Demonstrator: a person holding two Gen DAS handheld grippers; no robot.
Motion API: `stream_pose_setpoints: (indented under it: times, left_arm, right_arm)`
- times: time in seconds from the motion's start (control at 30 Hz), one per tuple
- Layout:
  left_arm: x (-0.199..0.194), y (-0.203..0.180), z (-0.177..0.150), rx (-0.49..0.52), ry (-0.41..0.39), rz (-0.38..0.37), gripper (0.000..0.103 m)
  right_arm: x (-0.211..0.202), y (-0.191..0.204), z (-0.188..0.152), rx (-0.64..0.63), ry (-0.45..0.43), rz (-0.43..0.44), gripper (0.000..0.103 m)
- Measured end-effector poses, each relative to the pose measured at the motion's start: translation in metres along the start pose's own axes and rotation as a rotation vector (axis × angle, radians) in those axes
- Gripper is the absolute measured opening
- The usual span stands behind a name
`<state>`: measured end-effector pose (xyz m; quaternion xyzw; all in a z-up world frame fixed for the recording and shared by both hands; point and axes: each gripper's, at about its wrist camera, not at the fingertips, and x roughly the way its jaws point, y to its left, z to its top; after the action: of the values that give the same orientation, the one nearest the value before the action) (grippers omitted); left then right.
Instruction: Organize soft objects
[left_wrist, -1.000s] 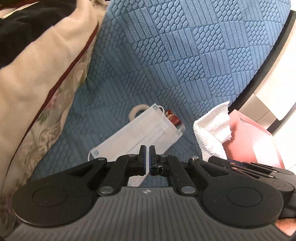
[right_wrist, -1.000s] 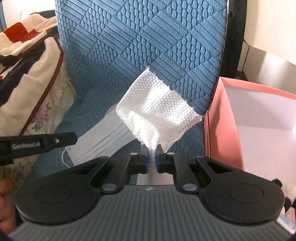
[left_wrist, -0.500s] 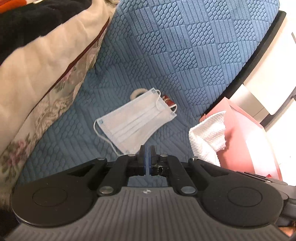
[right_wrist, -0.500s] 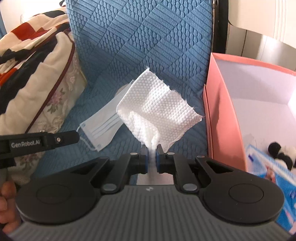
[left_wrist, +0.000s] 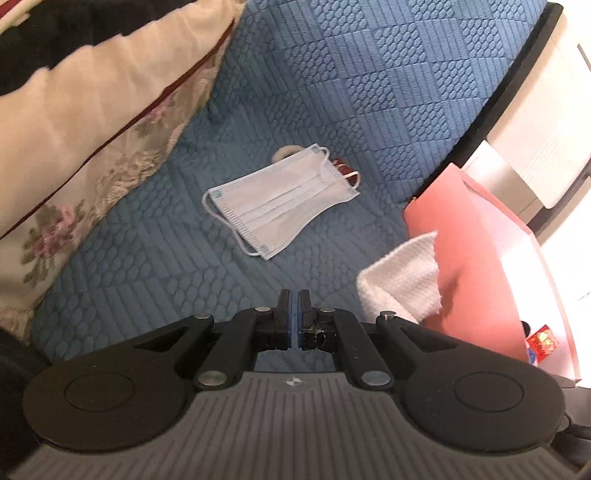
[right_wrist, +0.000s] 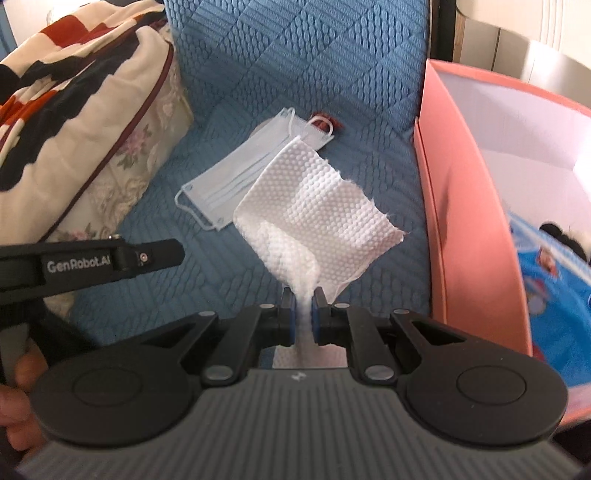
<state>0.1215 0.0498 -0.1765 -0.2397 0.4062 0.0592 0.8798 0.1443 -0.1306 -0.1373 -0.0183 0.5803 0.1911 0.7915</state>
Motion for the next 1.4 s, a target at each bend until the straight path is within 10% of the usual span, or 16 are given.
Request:
stream_pose_setpoints:
  times: [0.17,0.33,0.63,1.1,1.4]
  left_arm:
    - [0.006,0.01,0.004,-0.051,0.005,0.007,0.003]
    - [0.013,0.011,0.007,-0.051,0.005,0.02,0.004]
    - [0.017,0.019,0.009,-0.102,0.013,0.007,0.004]
    - [0.052,0.005,0.039,0.059,0.009,0.032,0.029]
    - [0.079,-0.017,0.061,0.211,0.014,0.027,0.057]
  right_arm:
    - [0.008,-0.003,-0.006,0.032,0.058,-0.008,0.018]
    - [0.009,0.005,-0.005,-0.039,0.052,-0.025,0.053]
    - [0.019,0.006,0.003,-0.073,0.02,-0.065,0.066]
    - [0.055,0.011,0.003,-0.049,0.08,-0.058,0.066]
    - [0.052,0.004,0.01,-0.035,0.074,-0.047,0.034]
